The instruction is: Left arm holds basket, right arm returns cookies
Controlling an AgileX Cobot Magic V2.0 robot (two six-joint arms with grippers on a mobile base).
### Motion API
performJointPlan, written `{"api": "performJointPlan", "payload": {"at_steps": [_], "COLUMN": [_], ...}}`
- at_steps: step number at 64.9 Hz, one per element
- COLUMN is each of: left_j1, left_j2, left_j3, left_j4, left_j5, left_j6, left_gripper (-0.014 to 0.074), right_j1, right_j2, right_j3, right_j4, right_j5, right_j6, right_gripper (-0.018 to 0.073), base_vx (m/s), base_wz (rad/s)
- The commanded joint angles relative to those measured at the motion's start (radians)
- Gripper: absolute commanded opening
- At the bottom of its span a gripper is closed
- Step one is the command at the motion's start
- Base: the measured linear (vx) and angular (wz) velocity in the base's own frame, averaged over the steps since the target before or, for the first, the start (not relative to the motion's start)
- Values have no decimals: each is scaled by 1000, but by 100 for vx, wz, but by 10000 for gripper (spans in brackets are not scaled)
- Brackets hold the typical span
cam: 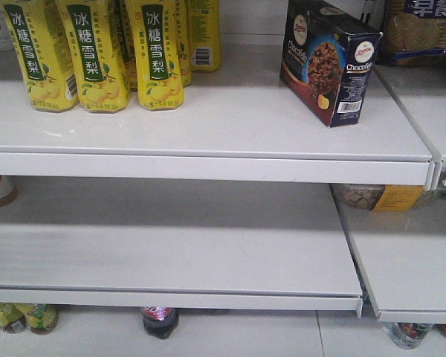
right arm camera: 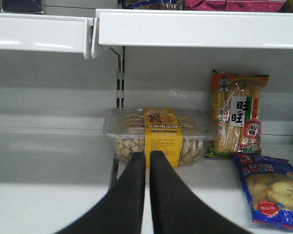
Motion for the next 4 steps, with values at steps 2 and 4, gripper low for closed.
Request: {"api": "performJointPlan", "payload": {"at_steps": [2,4], "left_j1": [1,1], "left_j2": [-18,-18], "left_j3": [-30,-30], "left_j4": [11,11], "left_j5": [-100,-100], "left_j6": [19,19], "left_gripper": [-3,-3], "right_j1": [-4,-4], "right_j2": [-13,-13], "right_j3": [19,19], "right_j4": [-5,-5], "right_j5": [-70,-70], "right_j6": [-2,-2], "right_gripper": [-10,-10], "base_vx": [0,0], "base_wz": [0,0]}}
